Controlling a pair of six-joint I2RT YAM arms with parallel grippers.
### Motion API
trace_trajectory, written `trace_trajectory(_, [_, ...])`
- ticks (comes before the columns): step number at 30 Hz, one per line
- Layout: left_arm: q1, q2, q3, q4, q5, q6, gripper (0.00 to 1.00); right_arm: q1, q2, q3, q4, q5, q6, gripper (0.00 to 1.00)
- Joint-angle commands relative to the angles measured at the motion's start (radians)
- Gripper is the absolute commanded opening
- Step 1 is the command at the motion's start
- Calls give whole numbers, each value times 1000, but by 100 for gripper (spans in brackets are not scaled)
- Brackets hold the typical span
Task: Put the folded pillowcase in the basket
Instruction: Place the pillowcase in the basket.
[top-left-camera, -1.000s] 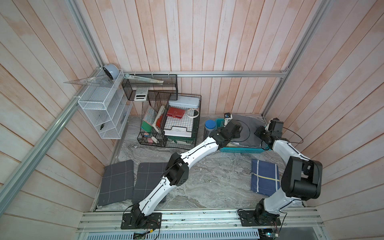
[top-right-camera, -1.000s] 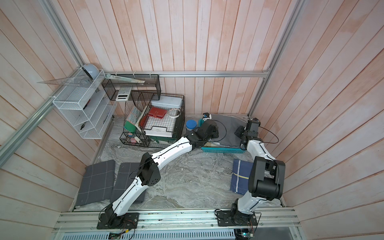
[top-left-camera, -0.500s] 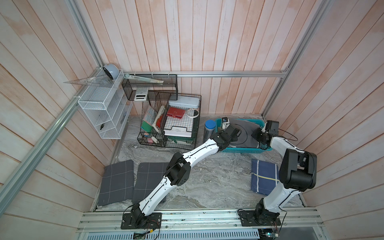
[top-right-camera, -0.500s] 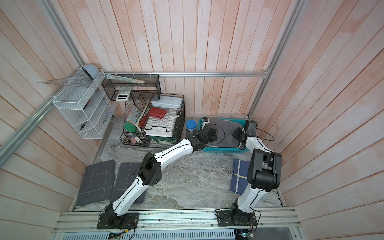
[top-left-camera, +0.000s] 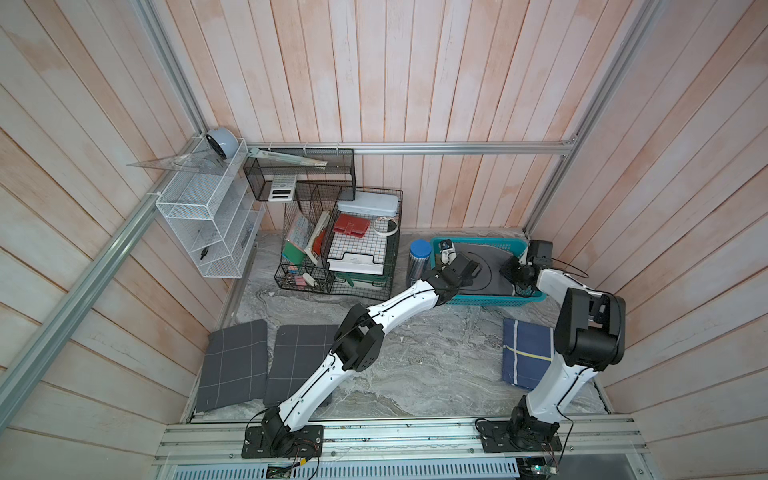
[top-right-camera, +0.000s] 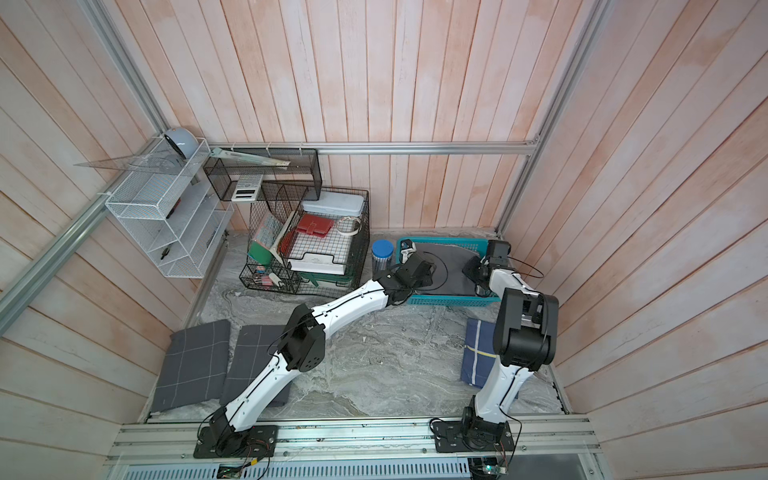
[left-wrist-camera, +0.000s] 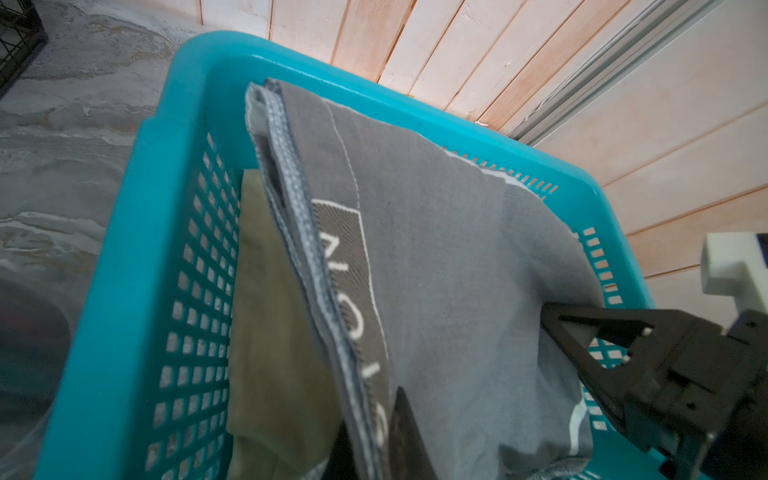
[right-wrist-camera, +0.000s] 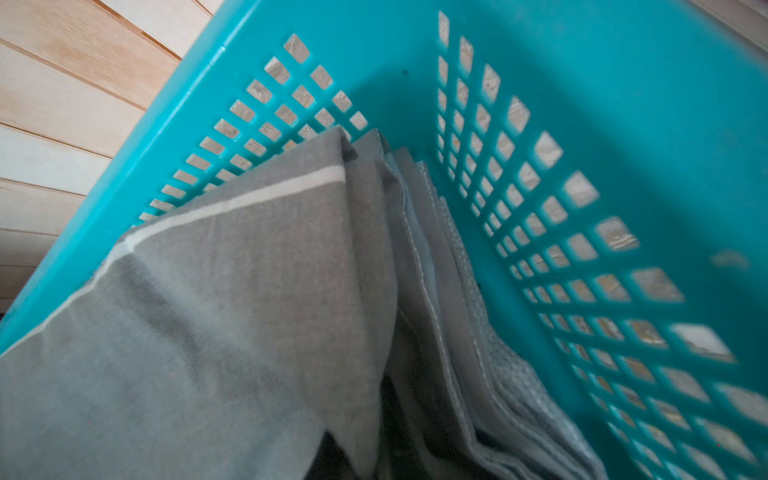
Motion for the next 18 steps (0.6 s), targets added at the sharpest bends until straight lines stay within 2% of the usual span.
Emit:
trace_trajectory(1, [4, 3, -34, 14, -28, -14, 20, 2, 14, 39, -31, 21, 3, 21])
trace_trajectory(2, [4, 0, -37, 16, -28, -14, 26, 2, 15, 45, -35, 17, 2, 27])
trace_trajectory(4, [4, -8, -39, 19, -28, -12, 34, 4, 13, 58, -45, 11, -6, 33])
trace_trajectory(8, [3, -37, -38, 27, -31, 5, 41, 10, 10, 84, -76, 27, -20, 42])
trace_trajectory(12, [2, -83, -28, 39, -35, 55, 53, 13, -15, 89, -91, 36, -26, 43])
trace_trajectory(14, [1, -107, -17, 29, -47, 88, 58, 29, -46, 92, -118, 87, -54, 45])
trace_trajectory(16, [2, -138, -19, 22, -59, 114, 60, 53, -72, 101, -158, 175, -87, 47])
trace_trajectory(18, [2, -172, -42, 24, -64, 127, 60, 60, -88, 99, -168, 200, -95, 48])
